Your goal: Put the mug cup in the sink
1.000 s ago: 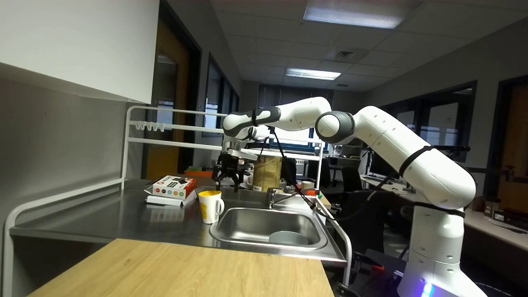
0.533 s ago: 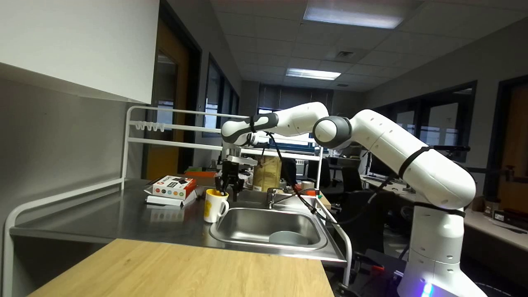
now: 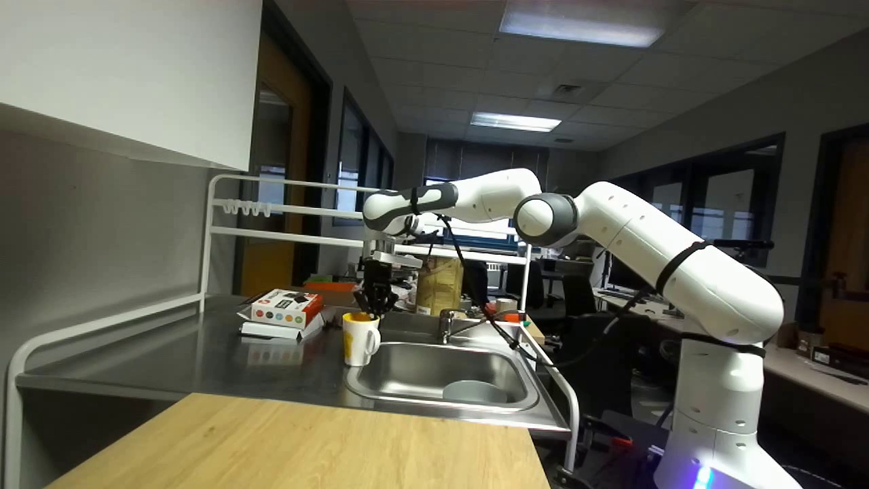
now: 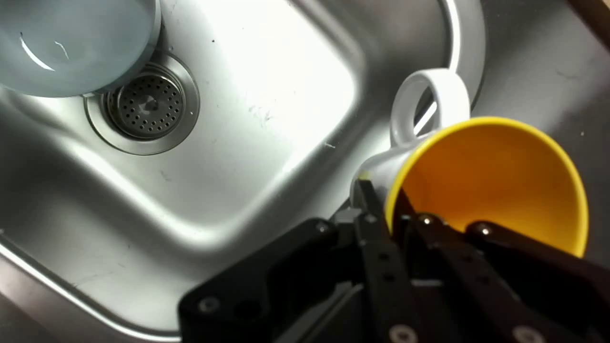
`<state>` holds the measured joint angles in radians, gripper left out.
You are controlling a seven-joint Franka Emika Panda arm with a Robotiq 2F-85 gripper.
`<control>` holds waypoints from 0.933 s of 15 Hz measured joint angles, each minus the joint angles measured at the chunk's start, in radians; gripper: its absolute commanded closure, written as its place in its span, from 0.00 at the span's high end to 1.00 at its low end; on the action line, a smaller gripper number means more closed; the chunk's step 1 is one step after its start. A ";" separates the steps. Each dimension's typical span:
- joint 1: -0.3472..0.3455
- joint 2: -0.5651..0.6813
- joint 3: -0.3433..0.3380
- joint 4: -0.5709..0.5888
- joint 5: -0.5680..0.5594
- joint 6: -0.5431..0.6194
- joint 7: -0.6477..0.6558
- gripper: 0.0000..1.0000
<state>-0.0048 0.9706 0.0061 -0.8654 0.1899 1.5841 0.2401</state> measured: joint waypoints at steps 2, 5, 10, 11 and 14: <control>0.002 0.000 0.001 0.016 0.002 0.001 0.000 0.05; 0.001 -0.004 0.004 0.043 0.014 0.007 0.000 0.05; -0.021 -0.040 0.002 0.040 0.026 0.025 0.000 0.05; -0.033 -0.051 0.000 0.030 0.031 0.032 0.000 0.05; -0.086 -0.094 -0.002 -0.047 0.063 0.074 0.001 0.04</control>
<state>-0.0909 0.8766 0.0045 -0.9129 0.2528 1.6584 0.2414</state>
